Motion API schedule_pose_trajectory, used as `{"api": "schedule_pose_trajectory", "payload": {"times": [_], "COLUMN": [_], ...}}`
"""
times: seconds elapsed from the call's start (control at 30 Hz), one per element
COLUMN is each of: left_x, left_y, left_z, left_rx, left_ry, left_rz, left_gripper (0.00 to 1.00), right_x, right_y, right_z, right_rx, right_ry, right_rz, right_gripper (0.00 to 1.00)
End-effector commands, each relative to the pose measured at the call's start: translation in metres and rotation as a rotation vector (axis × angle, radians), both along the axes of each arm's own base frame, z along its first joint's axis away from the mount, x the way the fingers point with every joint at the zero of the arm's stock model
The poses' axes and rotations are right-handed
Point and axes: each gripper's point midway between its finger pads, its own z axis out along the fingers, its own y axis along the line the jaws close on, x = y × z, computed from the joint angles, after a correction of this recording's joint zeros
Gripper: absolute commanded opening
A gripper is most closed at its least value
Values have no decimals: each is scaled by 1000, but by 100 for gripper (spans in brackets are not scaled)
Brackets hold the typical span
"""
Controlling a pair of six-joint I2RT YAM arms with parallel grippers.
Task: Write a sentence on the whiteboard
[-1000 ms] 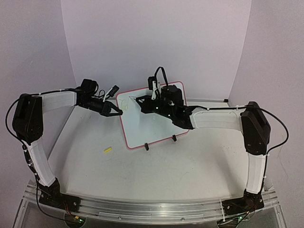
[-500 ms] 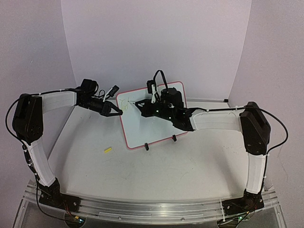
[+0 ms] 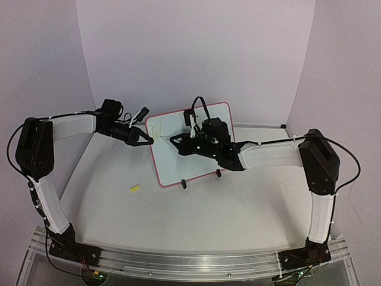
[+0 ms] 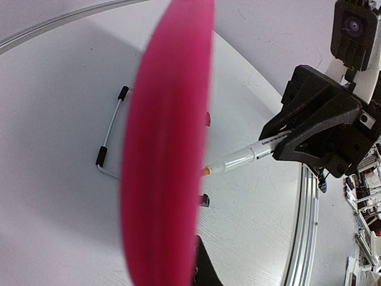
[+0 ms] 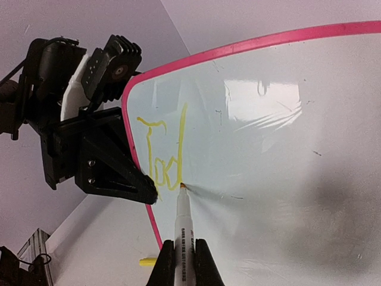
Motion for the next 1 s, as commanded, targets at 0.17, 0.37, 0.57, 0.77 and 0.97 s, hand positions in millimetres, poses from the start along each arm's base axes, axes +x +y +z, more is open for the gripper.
{"api": "schedule_pose_trajectory", "payload": {"times": [0.17,0.37,0.57,0.77,0.97], "left_x": [-2,-2,-2,-2,-2], "left_y": [-3,-3,-3,-2,-2], "left_z": [3,3,4,4,4], "left_rx": [40,39,39,40,40], "left_ry": [-31,-30,-31,-32,-33], "left_rz": [-6,-6,-7,-6,-6], "left_gripper": [0,0,0,0,0], "right_x": [-2,-10,-4,5,10], "right_y": [-24,-19,-13,-10,-9], "right_z": [40,52,47,45,37], "right_rx": [35,76,82,94,93], "right_ry": [-60,-69,-56,-45,-26], "right_rz": [-62,-4,-4,-4,-8], "right_gripper": [0,0,0,0,0]}}
